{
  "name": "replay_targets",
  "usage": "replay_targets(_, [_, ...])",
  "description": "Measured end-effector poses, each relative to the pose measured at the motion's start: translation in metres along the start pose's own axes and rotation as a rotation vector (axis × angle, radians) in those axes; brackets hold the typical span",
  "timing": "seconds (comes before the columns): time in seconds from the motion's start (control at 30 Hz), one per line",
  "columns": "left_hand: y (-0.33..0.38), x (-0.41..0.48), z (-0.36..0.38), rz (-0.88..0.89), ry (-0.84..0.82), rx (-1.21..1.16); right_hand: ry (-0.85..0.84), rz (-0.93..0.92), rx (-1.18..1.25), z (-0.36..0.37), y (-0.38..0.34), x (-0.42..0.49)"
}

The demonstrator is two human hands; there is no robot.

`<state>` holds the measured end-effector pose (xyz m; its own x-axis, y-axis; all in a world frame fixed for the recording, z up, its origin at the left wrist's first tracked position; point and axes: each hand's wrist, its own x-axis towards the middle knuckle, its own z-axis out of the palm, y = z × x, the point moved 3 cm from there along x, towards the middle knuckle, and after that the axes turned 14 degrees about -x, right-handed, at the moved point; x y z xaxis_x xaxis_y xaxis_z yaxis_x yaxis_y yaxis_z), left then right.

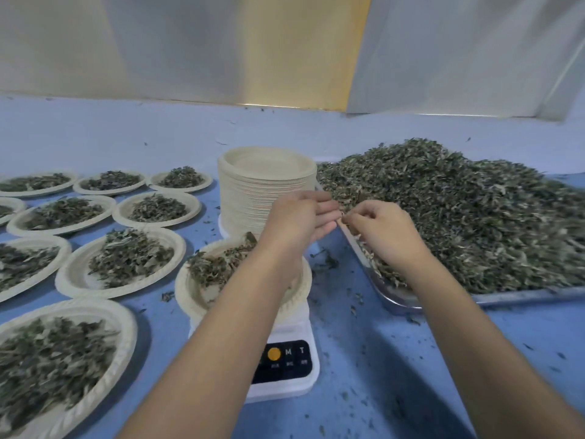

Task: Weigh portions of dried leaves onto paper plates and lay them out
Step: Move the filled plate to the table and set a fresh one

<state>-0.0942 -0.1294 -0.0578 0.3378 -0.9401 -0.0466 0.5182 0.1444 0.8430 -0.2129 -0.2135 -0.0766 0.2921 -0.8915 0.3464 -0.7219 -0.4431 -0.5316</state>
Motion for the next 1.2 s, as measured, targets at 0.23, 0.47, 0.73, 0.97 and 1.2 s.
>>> replay_targets(0.23, [-0.044,0.004,0.02,-0.145,-0.018,-0.08,-0.413,0.176,-0.759,0.008,0.051,-0.001])
replay_targets(0.47, [-0.058,0.007,0.023,-0.173,0.012,-0.119,-0.536,0.079,-0.586,0.008,0.049,-0.01])
replay_targets(0.73, [-0.069,0.007,0.029,-0.159,0.043,-0.133,-0.266,-0.136,-0.679,0.013,0.038,-0.015])
replay_targets(0.97, [-0.067,0.009,0.021,-0.149,0.12,-0.207,-0.048,0.053,-0.382,0.001,0.042,-0.014])
replay_targets(1.2, [-0.052,0.012,0.01,-0.118,0.255,-0.299,0.064,0.205,0.303,-0.016,0.02,-0.012])
